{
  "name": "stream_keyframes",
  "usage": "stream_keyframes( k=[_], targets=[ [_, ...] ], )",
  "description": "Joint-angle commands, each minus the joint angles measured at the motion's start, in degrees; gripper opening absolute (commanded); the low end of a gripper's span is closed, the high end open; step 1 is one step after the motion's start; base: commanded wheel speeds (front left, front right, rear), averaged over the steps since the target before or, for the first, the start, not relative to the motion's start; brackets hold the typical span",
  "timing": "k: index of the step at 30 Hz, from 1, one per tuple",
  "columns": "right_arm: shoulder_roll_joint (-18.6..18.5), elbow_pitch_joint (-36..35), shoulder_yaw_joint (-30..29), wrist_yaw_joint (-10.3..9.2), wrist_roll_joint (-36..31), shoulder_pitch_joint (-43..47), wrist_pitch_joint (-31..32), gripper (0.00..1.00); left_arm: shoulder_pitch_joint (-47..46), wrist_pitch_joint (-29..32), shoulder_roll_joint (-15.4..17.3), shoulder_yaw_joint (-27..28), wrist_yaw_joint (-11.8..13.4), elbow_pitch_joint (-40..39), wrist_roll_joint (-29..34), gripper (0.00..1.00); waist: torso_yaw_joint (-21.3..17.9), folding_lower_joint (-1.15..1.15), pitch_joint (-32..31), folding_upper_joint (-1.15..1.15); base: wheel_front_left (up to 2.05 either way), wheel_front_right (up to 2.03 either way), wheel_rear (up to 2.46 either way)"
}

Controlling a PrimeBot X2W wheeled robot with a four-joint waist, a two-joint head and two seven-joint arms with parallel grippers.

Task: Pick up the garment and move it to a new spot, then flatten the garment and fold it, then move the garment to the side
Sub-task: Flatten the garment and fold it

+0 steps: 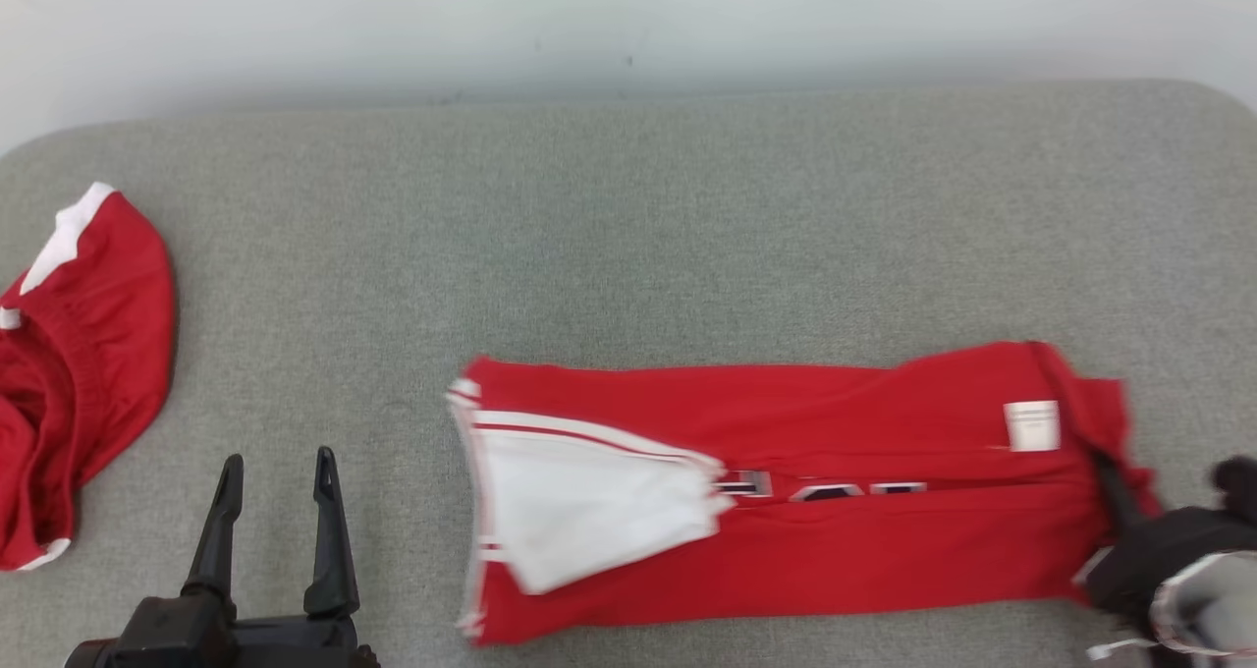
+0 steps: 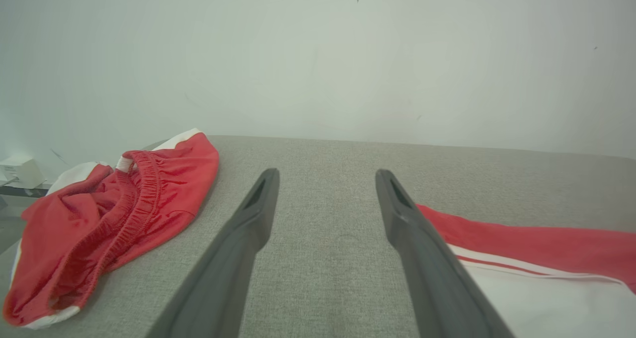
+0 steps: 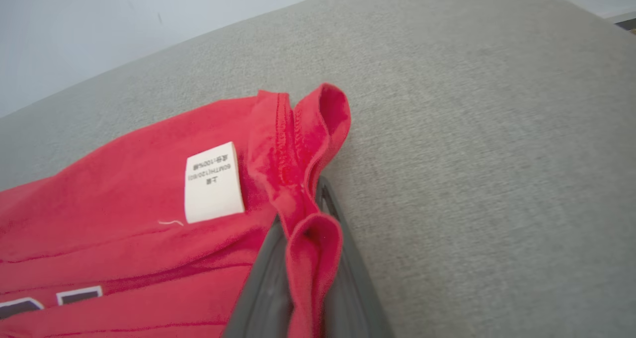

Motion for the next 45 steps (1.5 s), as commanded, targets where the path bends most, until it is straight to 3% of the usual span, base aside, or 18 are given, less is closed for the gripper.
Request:
stream_keyframes(
  k=[1, 6, 9, 18, 33, 38, 45],
  targets=[
    [-1.7, 0.3, -1.1, -0.16, 0.6, 0.3, -0.3, 0.0, 0.7, 0.0, 0.0, 0.1, -0.2, 0.1, 0.4, 1.0, -0.5, 0.0, -1.1, 0.0, 0.0, 0.0, 0.0],
    [-6.5, 0.1, -4.7, -0.16, 0.7, 2.0, -0.3, 0.0, 1.8, 0.0, 0.0, 0.5, -0.3, 0.2, 0.4, 1.0, -1.2, 0.0, -2.4, 0.0, 0.0, 0.0, 0.0],
    [-7.3, -1.0, -5.9, -0.16, 0.0, 2.8, -0.3, 0.0, 2.4, 0.0, 0.0, 0.8, -0.1, 0.1, 0.2, 1.0, -1.8, 0.0, -3.0, 0.0, 0.0, 0.0, 0.0],
    [-4.1, -7.8, -5.0, -0.16, -1.5, 3.5, -0.3, 0.0, 3.3, 0.0, 0.0, 1.0, 0.5, 0.1, -0.5, 1.0, -3.3, 0.0, -3.9, 0.0, 0.0, 0.0, 0.0],
    [7.5, -24.6, 6.2, -0.16, -3.6, 3.2, 2.6, 0.0, 3.5, 0.0, 0.0, 0.7, 0.4, 0.9, -1.0, 1.0, -1.1, 0.0, -4.6, 0.0, 0.0, 0.0, 0.0],
    [12.2, -24.5, 7.9, -0.16, -4.4, 2.1, 3.4, 0.0, 3.2, 0.0, 0.0, 0.3, 0.5, 1.2, -1.4, 1.0, 0.8, 0.0, -4.6, 0.0, 0.0, 0.0, 0.0],
    [19.2, -19.3, 10.6, -0.16, -5.6, -0.3, 3.7, 0.0, 2.2, 0.0, 0.0, -1.4, 0.8, 1.9, -1.9, 1.0, 4.0, 0.0, -4.0, 0.0, 0.0, 0.0, 0.0]
  ],
)
